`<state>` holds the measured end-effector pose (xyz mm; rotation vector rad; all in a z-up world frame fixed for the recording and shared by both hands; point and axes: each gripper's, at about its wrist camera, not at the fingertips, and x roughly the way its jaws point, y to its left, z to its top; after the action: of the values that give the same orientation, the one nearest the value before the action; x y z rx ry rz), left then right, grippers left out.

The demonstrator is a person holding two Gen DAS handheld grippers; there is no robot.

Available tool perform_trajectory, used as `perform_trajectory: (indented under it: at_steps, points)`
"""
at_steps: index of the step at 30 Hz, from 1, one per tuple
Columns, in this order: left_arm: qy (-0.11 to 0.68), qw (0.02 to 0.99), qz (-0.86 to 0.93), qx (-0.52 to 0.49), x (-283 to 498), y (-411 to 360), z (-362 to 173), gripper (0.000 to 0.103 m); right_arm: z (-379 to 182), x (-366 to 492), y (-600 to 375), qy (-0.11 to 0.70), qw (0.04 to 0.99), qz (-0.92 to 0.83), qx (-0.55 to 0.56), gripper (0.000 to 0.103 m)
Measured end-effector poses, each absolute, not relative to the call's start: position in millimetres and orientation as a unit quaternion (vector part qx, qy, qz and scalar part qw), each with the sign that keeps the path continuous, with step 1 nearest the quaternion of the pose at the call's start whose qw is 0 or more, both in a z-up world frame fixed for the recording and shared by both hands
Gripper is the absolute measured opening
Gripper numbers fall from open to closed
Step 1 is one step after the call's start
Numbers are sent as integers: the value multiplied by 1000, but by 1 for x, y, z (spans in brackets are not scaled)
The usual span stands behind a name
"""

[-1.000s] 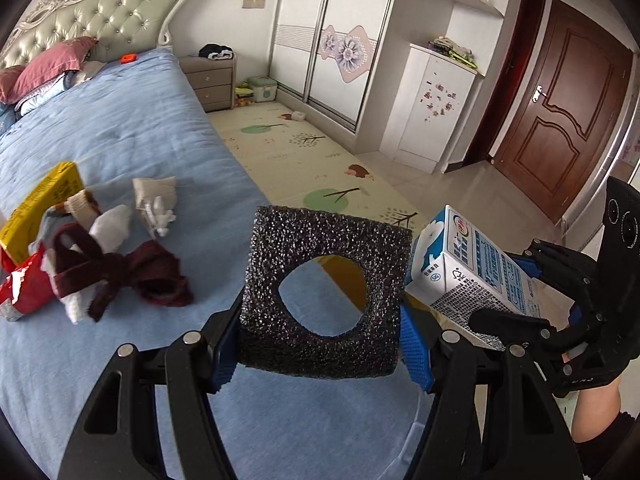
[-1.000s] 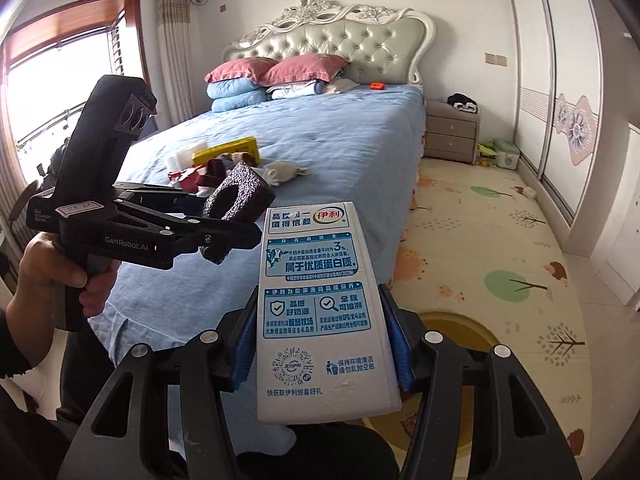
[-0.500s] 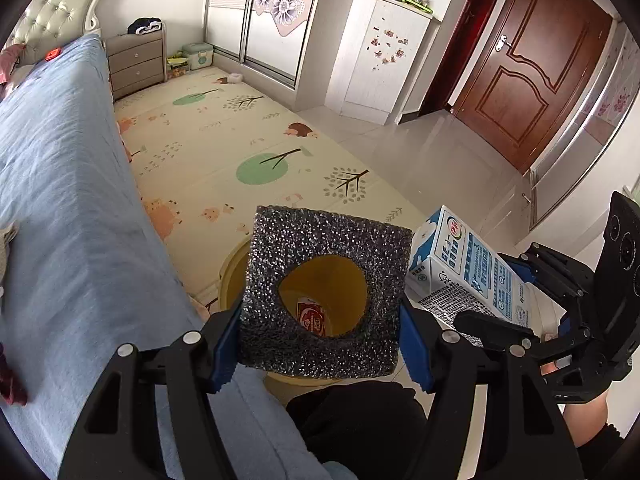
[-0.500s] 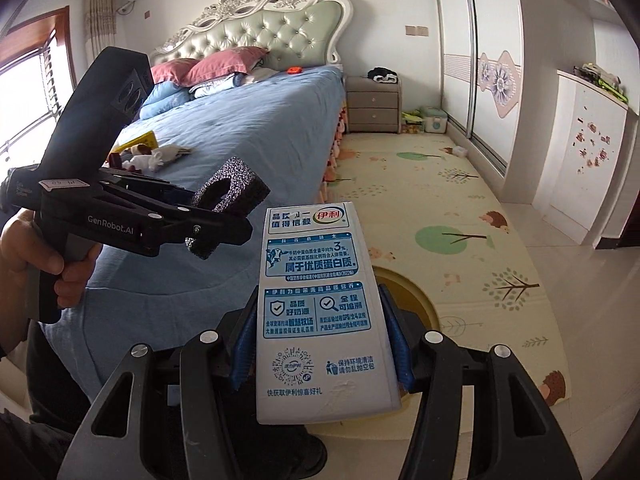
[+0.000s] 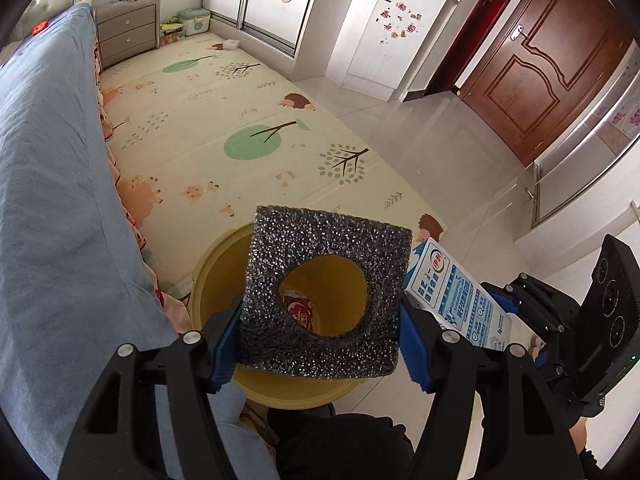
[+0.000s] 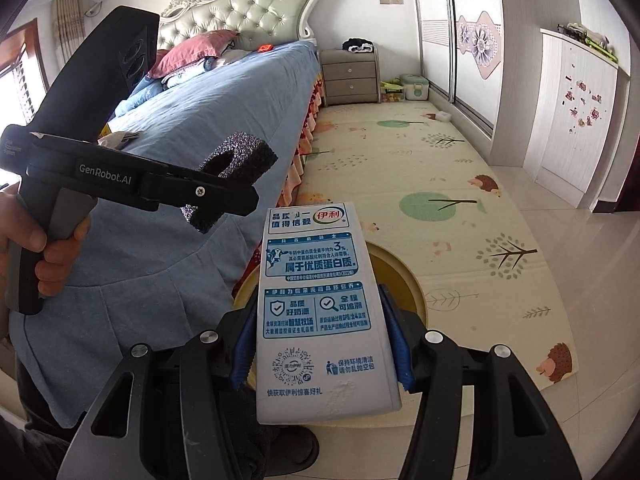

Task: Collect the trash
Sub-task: 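Carry carton and foam square over the yellow bin and release both, then return both open tools to the items on the bed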

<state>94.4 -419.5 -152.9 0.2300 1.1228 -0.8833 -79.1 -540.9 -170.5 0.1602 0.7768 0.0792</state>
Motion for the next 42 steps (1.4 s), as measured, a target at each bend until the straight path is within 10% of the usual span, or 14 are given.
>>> perform_trajectory:
  at_steps: [18,22,42]
  points:
    - [539,734,-401,98,106,-428,-169,67,-194,-50,-539,406,910,45,72,55]
    - [553,736,-382,79,116,-424,-173,97,-201,-47,-538,413,907,40,65,67]
    - [477,789,-383,58,85,-380,-119,97,-160,-74,-524,365,923,51,110,68]
